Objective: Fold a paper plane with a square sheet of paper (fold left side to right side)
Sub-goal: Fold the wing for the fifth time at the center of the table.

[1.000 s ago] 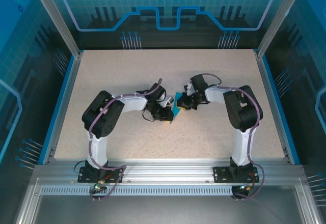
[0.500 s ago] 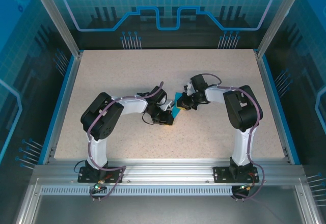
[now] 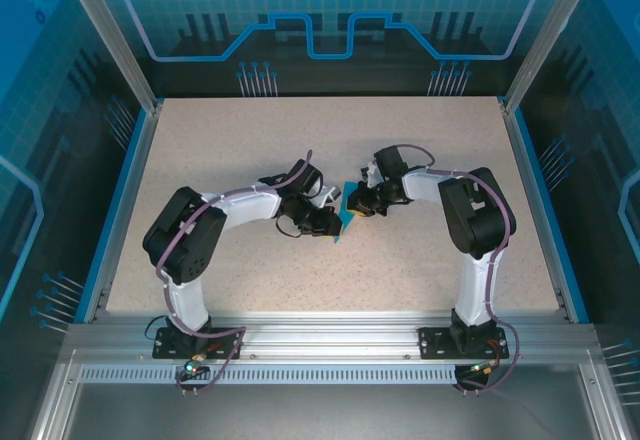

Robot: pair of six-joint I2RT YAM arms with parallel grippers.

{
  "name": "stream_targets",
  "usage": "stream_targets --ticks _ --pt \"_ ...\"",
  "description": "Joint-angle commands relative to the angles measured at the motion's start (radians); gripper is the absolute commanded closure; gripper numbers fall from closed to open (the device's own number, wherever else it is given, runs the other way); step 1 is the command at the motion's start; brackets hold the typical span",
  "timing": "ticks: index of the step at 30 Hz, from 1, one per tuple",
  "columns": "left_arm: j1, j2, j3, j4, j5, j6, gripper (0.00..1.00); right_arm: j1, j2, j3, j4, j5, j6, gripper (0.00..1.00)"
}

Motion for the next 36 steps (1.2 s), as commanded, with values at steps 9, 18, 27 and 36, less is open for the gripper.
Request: stream_targets --ticks 9,18,27,36 --pt "-0.004 0.142 0.087 -0.009 0.023 0.011 0.84 -0.002 0.070 -0.020 -0.088 0.089 -0.015 0.87" --pt "-0.005 0.162 0.040 -0.031 -0.008 0.026 0.85 -0.002 0.067 -0.019 -0.099 0.094 -0.020 0.87" --pt "-0.007 0.118 -0.031 -0.026 0.018 0.040 0.85 -0.006 0.053 0.011 -0.115 0.098 -0.035 0.87" --pt "-0.004 0.004 -0.074 0.027 0.049 0.024 0.81 -0.011 -0.033 0.108 -0.172 0.144 -0.063 0.76"
